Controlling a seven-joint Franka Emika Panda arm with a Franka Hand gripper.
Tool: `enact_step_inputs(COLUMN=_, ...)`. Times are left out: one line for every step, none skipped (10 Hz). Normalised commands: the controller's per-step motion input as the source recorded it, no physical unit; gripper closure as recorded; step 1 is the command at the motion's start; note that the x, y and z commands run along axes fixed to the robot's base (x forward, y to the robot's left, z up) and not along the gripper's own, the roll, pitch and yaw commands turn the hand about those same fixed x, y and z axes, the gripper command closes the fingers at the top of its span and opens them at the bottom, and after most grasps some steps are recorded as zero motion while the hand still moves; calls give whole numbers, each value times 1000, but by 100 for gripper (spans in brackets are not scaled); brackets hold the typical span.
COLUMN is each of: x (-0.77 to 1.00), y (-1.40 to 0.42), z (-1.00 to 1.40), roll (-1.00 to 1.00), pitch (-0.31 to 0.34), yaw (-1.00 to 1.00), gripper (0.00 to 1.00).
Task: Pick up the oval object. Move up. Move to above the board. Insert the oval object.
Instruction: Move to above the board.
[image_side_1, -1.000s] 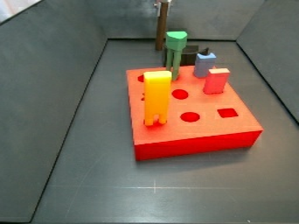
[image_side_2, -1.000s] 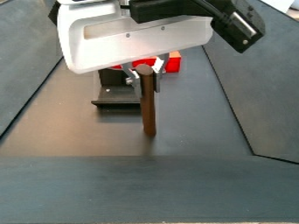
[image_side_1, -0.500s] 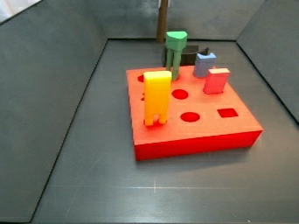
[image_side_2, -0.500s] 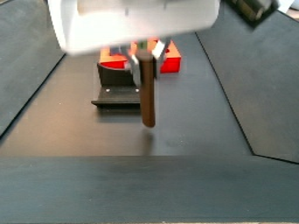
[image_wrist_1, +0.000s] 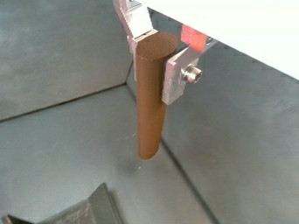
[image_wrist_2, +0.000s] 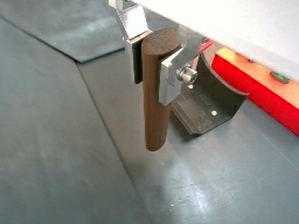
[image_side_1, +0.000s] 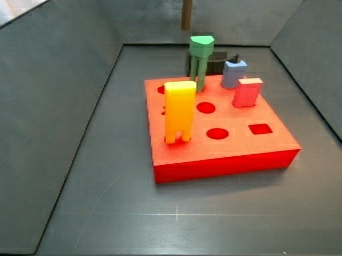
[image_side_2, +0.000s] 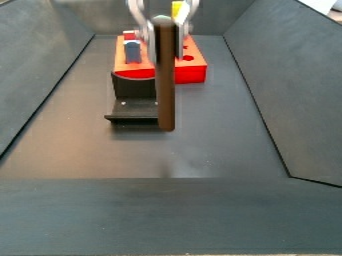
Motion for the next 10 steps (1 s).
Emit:
enact_step_inputs(x=22, y=80, z=1000, roll=178, pitch=60, yaw=-70, gripper=100)
enact_step_inputs(x=26, y=69, z=1000, roll=115, pitch=96, yaw=-12, gripper=100)
enact_step_inputs(x=28, y=67, z=1000, roll=97, pitch=114, yaw=4, gripper=100)
enact_step_inputs(x=34, y=54, z=1000, roll=73, pitch=132, yaw=22, gripper=100)
enact_step_inputs(x=31, y=48, z=1000, roll=67, pitch=128, yaw=27, gripper=100)
enact_step_inputs(x=22, y=33, z=887, roll=59, pitch=112, yaw=36, gripper=100)
enact_step_inputs(x=13, y=23, z=722, roll=58, pitch=103, yaw=37, gripper=100)
enact_step_inputs(x=10, y=11, z=503, roll=57, pitch=97, yaw=38, gripper=100)
enact_step_inputs(x=10, y=8, z=393, roll=57, pitch=96, yaw=38, gripper=100)
enact_step_inputs(x=9, y=3, z=177, roll=59, pitch=100, yaw=35, gripper=100)
